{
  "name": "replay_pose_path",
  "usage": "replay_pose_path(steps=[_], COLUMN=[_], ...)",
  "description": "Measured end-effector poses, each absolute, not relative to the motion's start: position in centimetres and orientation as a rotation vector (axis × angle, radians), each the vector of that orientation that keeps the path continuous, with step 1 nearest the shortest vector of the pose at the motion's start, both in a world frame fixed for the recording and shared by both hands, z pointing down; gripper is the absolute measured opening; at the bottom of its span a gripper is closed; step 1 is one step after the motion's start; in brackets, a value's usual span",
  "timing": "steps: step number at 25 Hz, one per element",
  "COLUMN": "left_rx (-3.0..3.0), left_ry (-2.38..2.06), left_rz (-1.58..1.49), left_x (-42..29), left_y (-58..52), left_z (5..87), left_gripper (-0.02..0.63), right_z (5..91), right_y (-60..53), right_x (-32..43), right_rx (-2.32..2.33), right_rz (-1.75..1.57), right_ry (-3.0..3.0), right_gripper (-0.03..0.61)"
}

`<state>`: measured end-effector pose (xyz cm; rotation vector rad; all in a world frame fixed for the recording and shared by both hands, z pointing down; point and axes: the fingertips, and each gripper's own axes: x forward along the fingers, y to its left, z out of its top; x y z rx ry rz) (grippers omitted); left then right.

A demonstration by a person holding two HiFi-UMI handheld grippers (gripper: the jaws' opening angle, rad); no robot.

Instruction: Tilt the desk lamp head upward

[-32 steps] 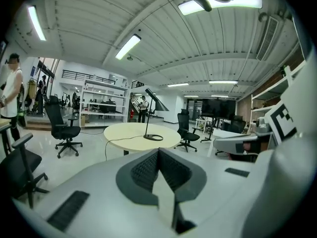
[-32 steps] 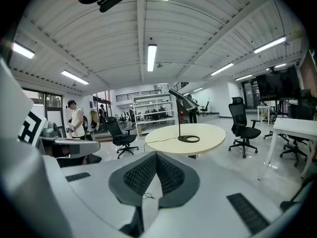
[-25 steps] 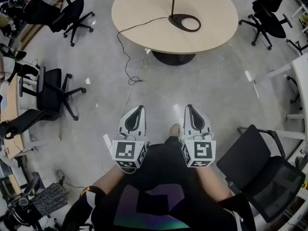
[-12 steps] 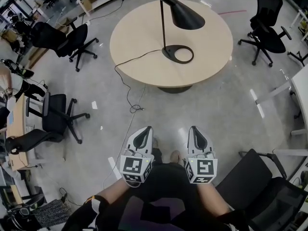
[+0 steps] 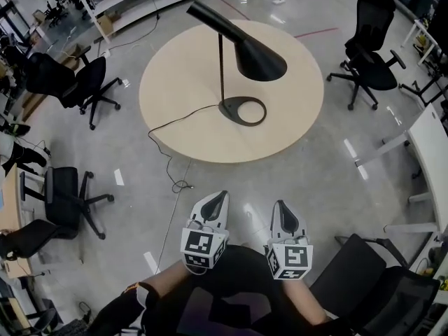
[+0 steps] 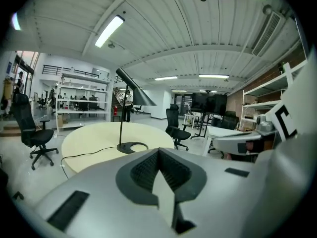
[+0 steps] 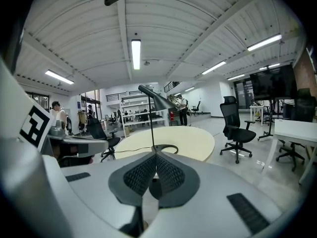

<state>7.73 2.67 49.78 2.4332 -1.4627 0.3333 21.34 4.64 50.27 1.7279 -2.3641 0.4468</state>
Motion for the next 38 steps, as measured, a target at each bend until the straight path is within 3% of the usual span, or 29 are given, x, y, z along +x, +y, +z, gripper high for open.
replay_pose_path(steps=[14, 25, 34, 38], left_rx=[2.560, 2.639, 2.721, 2.733], left_ry=[-1.278, -1.377, -1.667, -1.738], left_rz=[0.236, 0.153, 0.113, 0.098], left_x=[-0.8, -7.1, -5.9, -4.3], left_y=[-18.0, -27.9, -34.5, -36.0], left_z=[47.0, 40.5, 29.0, 25.8], left_gripper=[0.046, 0.046, 0.048, 0.072], right_z=[46.7, 42.8, 39.9, 40.0], right_y=[-14.6, -23.3, -29.2, -31.5], right_x=[15.0, 15.7, 19.7, 21.4], right_rx=[1.927, 2.059, 1.997, 1.939], right_rz=[0.449, 0.570, 0.787, 0.928], right_ry=[-2.189, -2.271, -2.602, -2.708], right_gripper=[0.015, 0.015, 0.018, 0.078])
